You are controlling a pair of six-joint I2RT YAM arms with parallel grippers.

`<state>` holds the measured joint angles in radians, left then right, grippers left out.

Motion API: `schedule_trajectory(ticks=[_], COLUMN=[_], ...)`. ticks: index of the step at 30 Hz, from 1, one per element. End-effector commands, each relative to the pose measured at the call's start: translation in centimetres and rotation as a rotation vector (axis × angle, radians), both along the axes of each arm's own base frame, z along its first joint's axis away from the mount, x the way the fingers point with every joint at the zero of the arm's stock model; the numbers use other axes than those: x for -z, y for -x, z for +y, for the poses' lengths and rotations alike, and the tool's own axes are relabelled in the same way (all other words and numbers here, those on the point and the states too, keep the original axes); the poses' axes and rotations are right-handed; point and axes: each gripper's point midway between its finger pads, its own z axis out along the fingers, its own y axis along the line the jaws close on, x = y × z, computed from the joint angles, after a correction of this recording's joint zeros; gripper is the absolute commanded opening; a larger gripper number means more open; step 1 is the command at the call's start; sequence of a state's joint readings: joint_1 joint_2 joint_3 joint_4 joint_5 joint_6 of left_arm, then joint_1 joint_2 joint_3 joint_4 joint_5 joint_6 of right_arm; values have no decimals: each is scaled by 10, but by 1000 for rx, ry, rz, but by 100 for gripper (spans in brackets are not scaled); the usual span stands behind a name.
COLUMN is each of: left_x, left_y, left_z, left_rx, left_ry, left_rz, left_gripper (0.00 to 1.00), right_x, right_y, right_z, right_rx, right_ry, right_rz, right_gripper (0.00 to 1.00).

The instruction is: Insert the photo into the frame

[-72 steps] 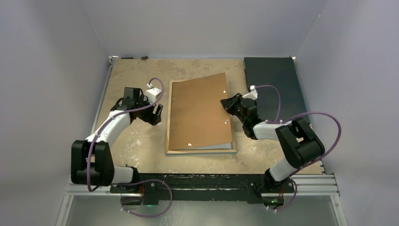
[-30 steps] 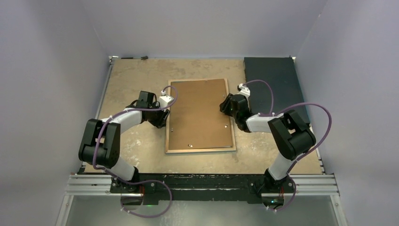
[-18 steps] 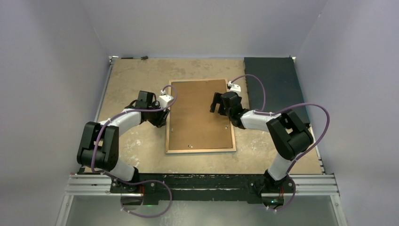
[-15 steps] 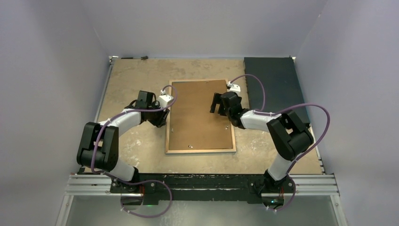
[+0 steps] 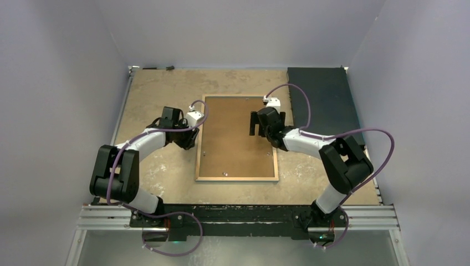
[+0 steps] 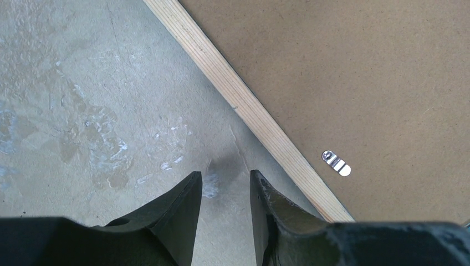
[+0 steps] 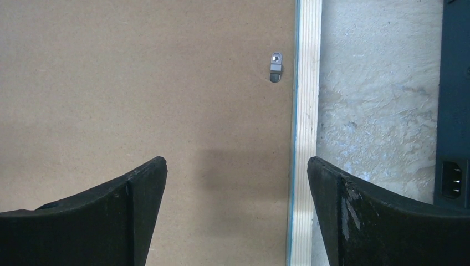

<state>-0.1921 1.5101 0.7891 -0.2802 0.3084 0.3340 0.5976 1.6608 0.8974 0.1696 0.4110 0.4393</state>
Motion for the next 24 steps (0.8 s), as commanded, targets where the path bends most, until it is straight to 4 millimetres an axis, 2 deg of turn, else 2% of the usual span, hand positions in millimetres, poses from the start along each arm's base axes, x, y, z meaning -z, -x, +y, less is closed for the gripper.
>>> schedule_trajectory(ticks=[1, 4, 6, 8, 12, 13, 15, 18, 20, 23, 24], left_x=[-16, -18, -20, -24, -29, -31, -36, -39, -39, -38, -37], left_y=[-7, -8, -10, -14, -28, -32, -41, -52, -58, -66, -67], left_z=[-1, -1, 0, 1, 6, 7, 8, 2, -4, -10, -10], left_rx=[9, 10, 3, -13, -68, -80, -107, -127, -131, -126, -125], left_ry=[2, 3, 12, 38, 125, 152, 198, 251, 287, 320, 319], left_rz=[-48, -49, -50, -45, -2, 12, 32, 57, 72, 91, 95], left_gripper=[35, 34, 34, 33, 31, 32, 38, 47, 52, 53, 53], right_x=[-19, -33, -49, -67, -106, -115, -127, -135, -132, -132, -140], right_y=[-2, -5, -9, -8, -8, -11, -17, -25, -30, -37, -41], right_z=[0, 10, 23, 45, 92, 102, 120, 150, 166, 181, 183], right_rx=[-12, -29, -61, -113, -231, -256, -295, -358, -396, -427, -422], right_ry=[10, -35, -84, -131, -291, -328, -385, -467, -496, -512, -514], right_rz=[-46, -66, -92, -122, -178, -185, -185, -164, -139, -110, -116], right_gripper=[99, 99, 97, 91, 61, 57, 56, 52, 45, 30, 17])
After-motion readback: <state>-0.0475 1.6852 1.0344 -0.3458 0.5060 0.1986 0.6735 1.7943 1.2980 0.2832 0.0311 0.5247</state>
